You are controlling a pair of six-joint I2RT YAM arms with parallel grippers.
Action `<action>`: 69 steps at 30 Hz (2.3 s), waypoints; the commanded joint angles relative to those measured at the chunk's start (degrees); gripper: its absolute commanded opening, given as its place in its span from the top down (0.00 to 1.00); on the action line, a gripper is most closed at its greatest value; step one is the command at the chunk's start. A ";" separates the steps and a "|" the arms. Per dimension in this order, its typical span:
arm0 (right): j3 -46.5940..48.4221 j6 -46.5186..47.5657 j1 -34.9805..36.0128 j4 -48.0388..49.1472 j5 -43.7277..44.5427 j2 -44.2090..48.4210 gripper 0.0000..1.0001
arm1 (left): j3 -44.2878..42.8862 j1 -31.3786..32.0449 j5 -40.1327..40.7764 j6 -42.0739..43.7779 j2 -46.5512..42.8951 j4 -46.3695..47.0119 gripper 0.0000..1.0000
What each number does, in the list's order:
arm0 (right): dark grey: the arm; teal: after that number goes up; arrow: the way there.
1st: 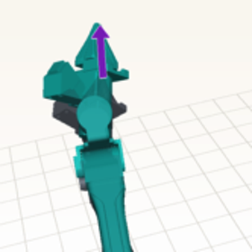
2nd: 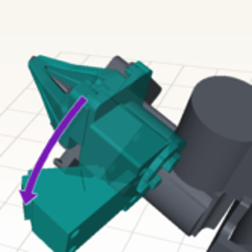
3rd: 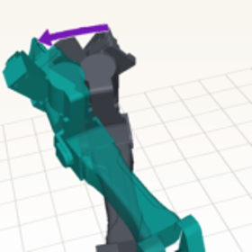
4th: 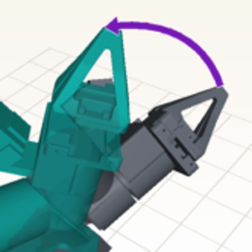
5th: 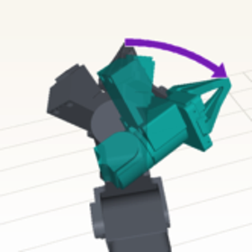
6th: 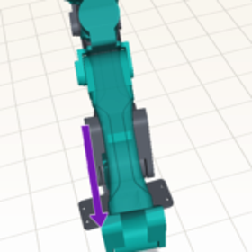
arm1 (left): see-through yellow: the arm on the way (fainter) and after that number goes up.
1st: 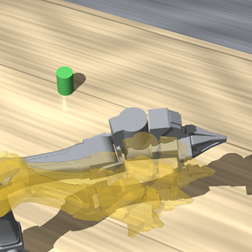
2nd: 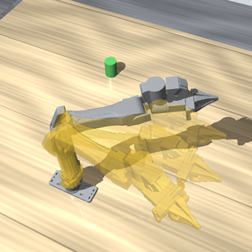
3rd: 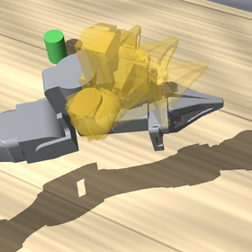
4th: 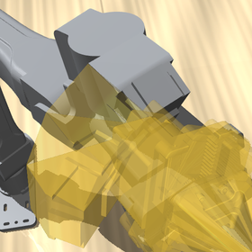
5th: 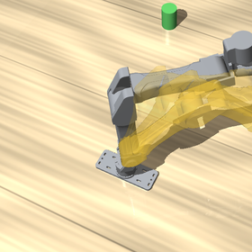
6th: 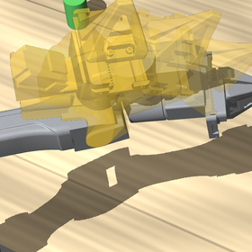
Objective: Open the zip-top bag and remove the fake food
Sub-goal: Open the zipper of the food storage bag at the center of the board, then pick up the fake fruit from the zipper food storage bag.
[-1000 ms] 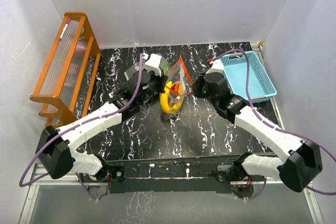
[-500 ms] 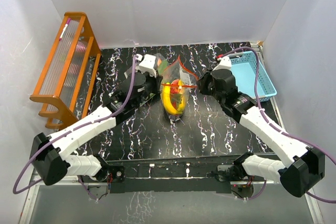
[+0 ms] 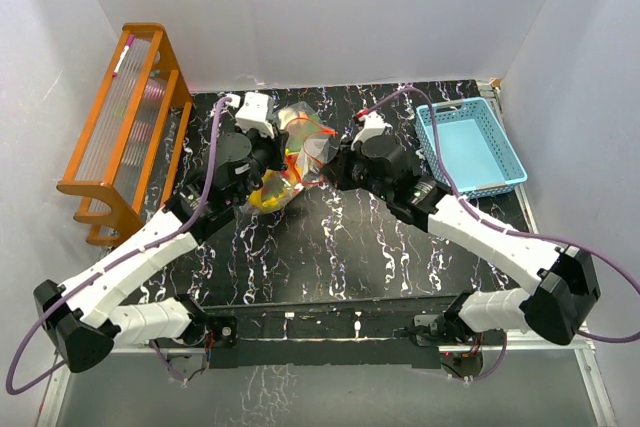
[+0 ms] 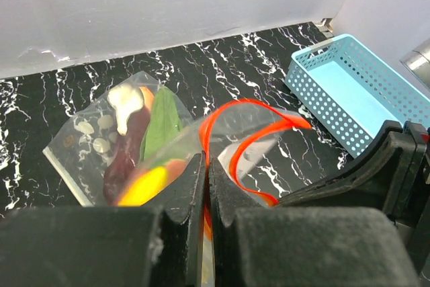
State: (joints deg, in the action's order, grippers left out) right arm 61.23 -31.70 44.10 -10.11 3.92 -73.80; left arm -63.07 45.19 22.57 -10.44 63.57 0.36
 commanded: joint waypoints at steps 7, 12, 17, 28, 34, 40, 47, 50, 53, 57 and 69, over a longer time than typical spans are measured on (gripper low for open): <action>-17.78 -1.52 -15.43 3.60 -3.75 4.76 0.93 | 3.45 -0.10 -7.42 -5.14 13.90 9.21 1.00; -23.21 -0.04 -21.03 3.40 -3.80 4.74 0.92 | 3.84 -0.01 -11.67 -8.17 23.76 13.48 1.00; -21.63 1.85 -22.08 -0.13 0.72 7.58 0.69 | 2.54 -0.01 -14.60 -9.16 26.53 15.69 1.00; -14.30 1.57 -22.08 5.14 -8.07 7.16 0.68 | 3.50 0.15 -18.30 -11.03 27.05 18.60 1.00; -15.94 -2.66 -22.10 15.61 -16.80 -2.89 0.93 | 4.53 0.74 -18.35 -11.18 24.01 18.27 1.00; -17.64 -5.38 -21.10 23.44 -19.92 -10.02 0.93 | 6.28 1.08 -18.79 -11.98 21.54 19.24 1.00; -17.44 -5.91 -18.02 26.97 -19.77 -15.50 0.92 | 5.79 1.27 -21.34 -13.27 21.32 20.60 1.00; -18.33 -5.78 -17.50 29.54 -21.57 -16.60 0.92 | 5.50 1.28 -21.17 -12.98 21.25 20.01 1.00; -20.24 -5.76 -16.92 33.57 -23.72 -15.95 0.91 | 5.86 1.23 -20.35 -12.77 21.03 19.60 1.00; -20.74 -4.93 -15.80 35.25 -25.03 -16.60 0.85 | 6.46 1.30 -20.28 -12.77 20.80 19.94 1.00; -19.38 -1.74 -12.86 34.49 -19.54 -23.98 0.51 | 6.74 1.30 -20.80 -12.76 18.94 19.76 1.00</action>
State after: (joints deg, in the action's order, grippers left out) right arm 40.49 -35.66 30.09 21.76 -18.68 -95.72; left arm -56.88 46.26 2.31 -23.16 86.70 18.81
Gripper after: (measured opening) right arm 0.482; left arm 0.010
